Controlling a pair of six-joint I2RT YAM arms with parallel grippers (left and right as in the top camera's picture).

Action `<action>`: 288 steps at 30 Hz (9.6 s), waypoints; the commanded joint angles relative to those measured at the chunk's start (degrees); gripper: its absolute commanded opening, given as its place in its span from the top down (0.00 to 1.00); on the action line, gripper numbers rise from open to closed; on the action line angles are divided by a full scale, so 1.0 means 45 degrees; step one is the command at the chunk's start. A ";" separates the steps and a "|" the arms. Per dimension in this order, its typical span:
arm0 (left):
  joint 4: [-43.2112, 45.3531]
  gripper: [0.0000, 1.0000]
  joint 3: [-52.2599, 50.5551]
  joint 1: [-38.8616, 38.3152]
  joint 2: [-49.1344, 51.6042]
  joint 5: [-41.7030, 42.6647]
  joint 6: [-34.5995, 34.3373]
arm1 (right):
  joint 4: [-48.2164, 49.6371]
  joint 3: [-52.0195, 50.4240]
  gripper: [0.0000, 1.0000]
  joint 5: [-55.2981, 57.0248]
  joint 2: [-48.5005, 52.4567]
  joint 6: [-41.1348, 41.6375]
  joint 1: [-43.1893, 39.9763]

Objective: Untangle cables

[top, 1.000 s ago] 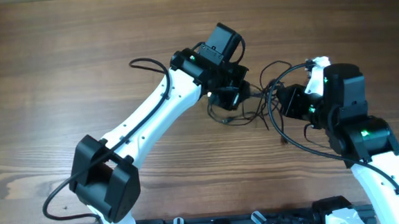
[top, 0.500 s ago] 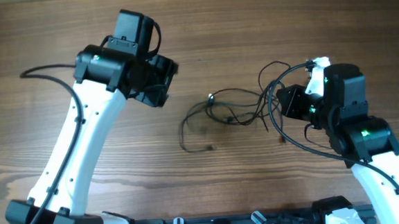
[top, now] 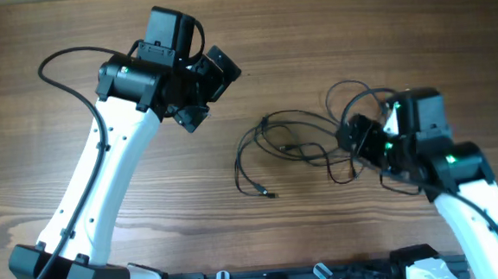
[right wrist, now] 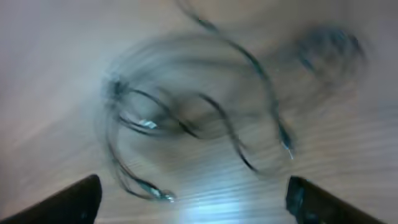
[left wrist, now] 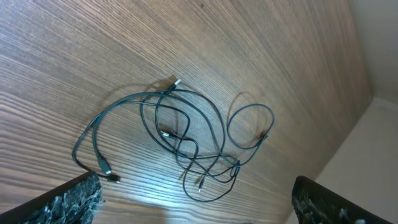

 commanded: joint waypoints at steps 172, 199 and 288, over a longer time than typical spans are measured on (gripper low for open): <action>-0.2050 0.00 0.5566 0.1370 -0.1826 0.0189 0.7072 | -0.2409 1.4319 0.78 0.4464 1.1249 0.0461 -0.4930; -0.2725 0.00 0.5566 0.1370 -0.1826 0.0194 0.7072 | -0.4245 0.8772 0.96 0.3385 1.1579 0.5863 -0.2254; -0.4478 0.00 0.5566 0.1370 -0.1821 -0.0806 0.7737 | 1.3673 0.4289 0.95 0.3133 1.5484 -0.0573 -1.1273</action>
